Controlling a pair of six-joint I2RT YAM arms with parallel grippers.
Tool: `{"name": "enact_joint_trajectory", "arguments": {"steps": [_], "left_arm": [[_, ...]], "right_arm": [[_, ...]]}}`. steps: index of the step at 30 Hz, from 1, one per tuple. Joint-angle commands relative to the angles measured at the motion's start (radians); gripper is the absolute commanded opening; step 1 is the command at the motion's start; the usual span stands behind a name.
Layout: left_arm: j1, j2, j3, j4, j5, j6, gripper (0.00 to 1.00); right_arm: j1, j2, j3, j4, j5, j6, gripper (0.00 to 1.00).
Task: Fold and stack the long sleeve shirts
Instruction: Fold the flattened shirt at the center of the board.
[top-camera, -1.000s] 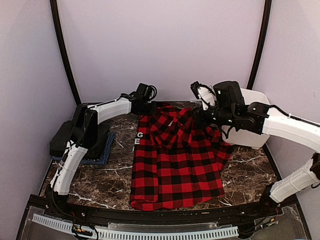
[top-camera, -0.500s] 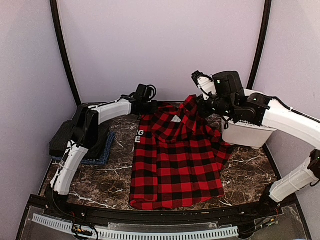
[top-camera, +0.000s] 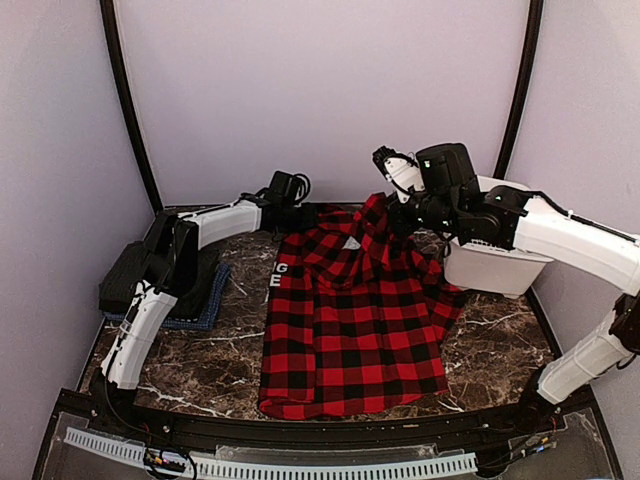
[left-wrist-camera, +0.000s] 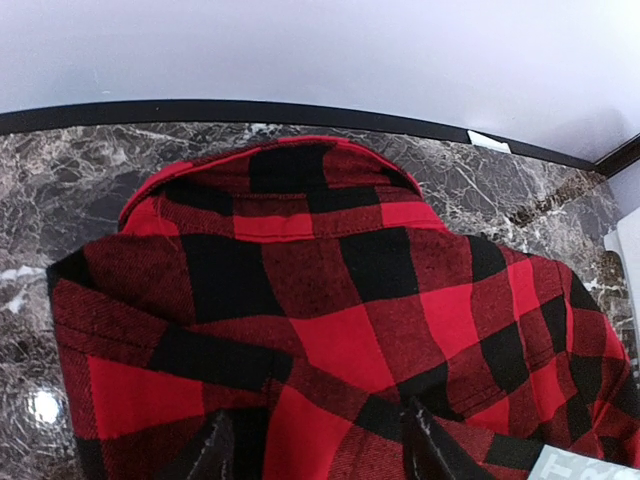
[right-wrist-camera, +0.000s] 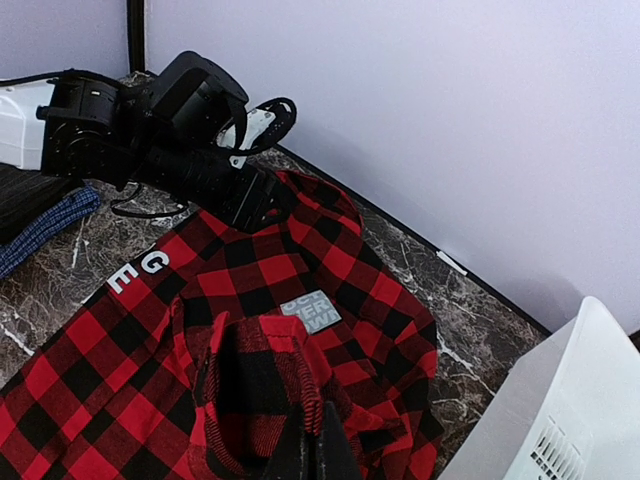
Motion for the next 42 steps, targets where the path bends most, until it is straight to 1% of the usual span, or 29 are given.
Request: {"name": "enact_joint_trajectory", "arguments": {"steps": [1,4,6,10,14,16,17,18,19,20,22,24,26,28,33,38,39,42], "left_arm": [[0.006,-0.099,0.001,-0.010,0.081,-0.012,0.58],[0.006,-0.141,-0.012,-0.023,0.101,-0.018,0.64],[0.006,-0.175,-0.033,-0.032,0.111,-0.024,0.67],[0.006,-0.269,-0.125,-0.028,0.123,-0.041,0.69],[0.005,-0.326,-0.228,-0.028,0.117,-0.041,0.70],[0.004,-0.346,-0.292,-0.036,0.120,-0.051,0.63],[0.004,-0.353,-0.308,-0.038,0.127,-0.056,0.54],[0.000,-0.367,-0.345,-0.040,0.134,-0.063,0.50],[-0.002,-0.375,-0.362,-0.039,0.135,-0.066,0.41],[-0.011,-0.390,-0.397,-0.037,0.128,-0.071,0.37],[-0.026,-0.403,-0.434,-0.044,0.121,-0.078,0.23],[-0.042,-0.408,-0.467,-0.045,0.123,-0.088,0.15],[-0.061,-0.409,-0.496,-0.033,0.135,-0.103,0.10],[-0.082,-0.408,-0.525,-0.005,0.156,-0.122,0.07],[-0.128,-0.381,-0.540,0.078,0.230,-0.174,0.05],[-0.140,-0.332,-0.541,0.192,0.321,-0.230,0.04],[-0.139,-0.323,-0.538,0.235,0.342,-0.245,0.04],[-0.140,-0.276,-0.509,0.285,0.370,-0.280,0.04]], "right_arm": [[-0.004,-0.012,0.031,0.071,-0.045,-0.031,0.00],[-0.005,-0.010,0.026,0.095,-0.065,-0.043,0.00],[-0.005,-0.009,0.023,0.110,-0.075,-0.048,0.00],[-0.009,-0.005,0.027,0.129,-0.083,-0.052,0.00],[-0.013,-0.001,0.043,0.143,-0.092,-0.059,0.00],[-0.013,0.007,0.058,0.146,-0.096,-0.065,0.00],[-0.014,0.009,0.065,0.148,-0.097,-0.068,0.00],[-0.015,0.012,0.072,0.150,-0.098,-0.072,0.00],[-0.015,0.016,0.080,0.153,-0.098,-0.076,0.00],[-0.015,0.022,0.089,0.155,-0.099,-0.080,0.00],[-0.015,0.031,0.111,0.160,-0.097,-0.090,0.00],[-0.016,0.047,0.139,0.161,-0.097,-0.103,0.00],[-0.016,0.063,0.172,0.163,-0.097,-0.117,0.00],[-0.016,0.080,0.200,0.164,-0.101,-0.126,0.00],[-0.016,0.132,0.268,0.171,-0.137,-0.123,0.00],[-0.016,0.190,0.317,0.183,-0.187,-0.092,0.00],[-0.016,0.199,0.326,0.183,-0.200,-0.082,0.00],[-0.015,0.219,0.343,0.183,-0.245,-0.051,0.00]]}}
